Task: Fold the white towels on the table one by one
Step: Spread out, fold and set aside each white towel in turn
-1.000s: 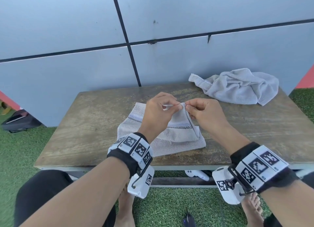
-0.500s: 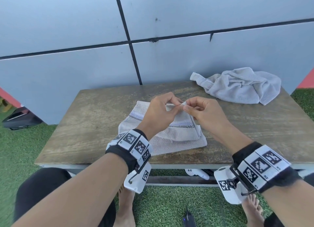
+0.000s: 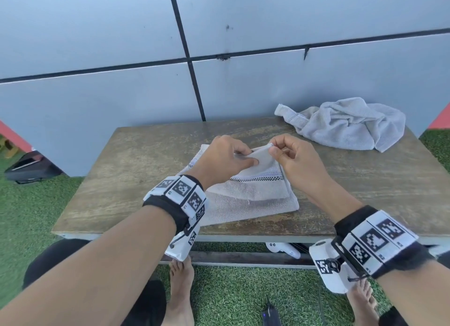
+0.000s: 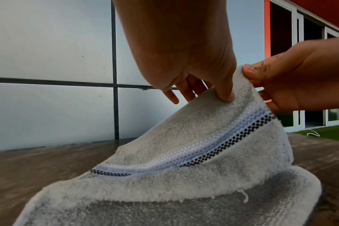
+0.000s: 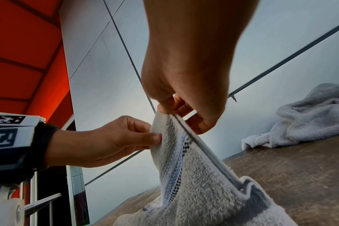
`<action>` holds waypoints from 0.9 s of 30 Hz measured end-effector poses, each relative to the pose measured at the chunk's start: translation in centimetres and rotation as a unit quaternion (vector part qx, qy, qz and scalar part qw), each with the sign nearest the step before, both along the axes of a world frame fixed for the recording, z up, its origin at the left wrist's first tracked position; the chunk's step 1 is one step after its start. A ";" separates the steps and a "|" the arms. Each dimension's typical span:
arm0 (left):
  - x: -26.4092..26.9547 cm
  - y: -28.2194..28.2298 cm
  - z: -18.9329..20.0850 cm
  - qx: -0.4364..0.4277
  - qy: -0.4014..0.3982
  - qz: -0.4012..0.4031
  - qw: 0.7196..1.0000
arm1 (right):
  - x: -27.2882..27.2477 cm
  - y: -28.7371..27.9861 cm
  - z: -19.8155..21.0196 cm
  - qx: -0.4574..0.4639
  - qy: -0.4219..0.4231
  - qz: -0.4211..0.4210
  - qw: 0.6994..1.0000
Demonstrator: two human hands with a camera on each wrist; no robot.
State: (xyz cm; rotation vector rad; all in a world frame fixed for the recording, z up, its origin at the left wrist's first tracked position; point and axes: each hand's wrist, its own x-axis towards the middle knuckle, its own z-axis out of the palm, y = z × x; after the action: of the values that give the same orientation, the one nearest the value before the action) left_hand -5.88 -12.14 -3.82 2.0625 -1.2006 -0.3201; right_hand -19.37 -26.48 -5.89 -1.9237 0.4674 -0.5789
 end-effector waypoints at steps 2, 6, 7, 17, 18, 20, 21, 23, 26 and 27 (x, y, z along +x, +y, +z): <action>0.6 0.6 0.2 0.021 -0.018 0.003 1.000 | 0.1 0.0 0.2 -0.008 -0.018 -0.010 1.000; 2.0 2.3 0.4 0.038 -0.031 0.022 0.999 | 0.0 -1.0 0.6 0.004 -0.065 -0.045 0.997; 2.4 2.8 0.5 0.039 -0.028 0.031 0.998 | 0.1 -1.4 0.5 0.019 -0.074 -0.054 0.996; 5.8 8.1 1.3 0.077 -0.045 0.081 0.993 | -0.5 -3.2 0.9 0.119 -0.099 -0.087 0.984; 6.1 8.6 1.6 0.079 -0.046 0.085 0.992 | -0.5 -3.4 1.0 0.125 -0.099 -0.092 0.983; 6.6 9.6 2.1 0.076 -0.047 0.096 0.991 | -0.6 -3.7 1.3 0.125 -0.092 -0.106 0.982; 6.9 10.0 2.4 0.076 -0.049 0.100 0.991 | -0.5 -3.9 1.5 0.124 -0.086 -0.113 0.982; 7.3 10.6 3.1 0.084 -0.045 0.101 0.990 | -0.3 -4.2 1.8 0.120 -0.075 -0.133 0.981; 7.7 11.3 4.1 0.074 -0.035 0.096 0.992 | 0.1 -4.7 2.4 0.094 -0.043 -0.147 0.984; 7.7 11.4 4.5 0.070 -0.033 0.096 0.992 | 0.2 -4.7 2.8 0.085 -0.033 -0.148 0.985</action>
State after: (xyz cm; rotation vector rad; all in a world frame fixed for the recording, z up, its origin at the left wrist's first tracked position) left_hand 1.83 -0.70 0.67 2.3060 -1.0328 -0.2530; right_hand -19.17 -31.20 -3.13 -1.6799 0.7429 -0.7657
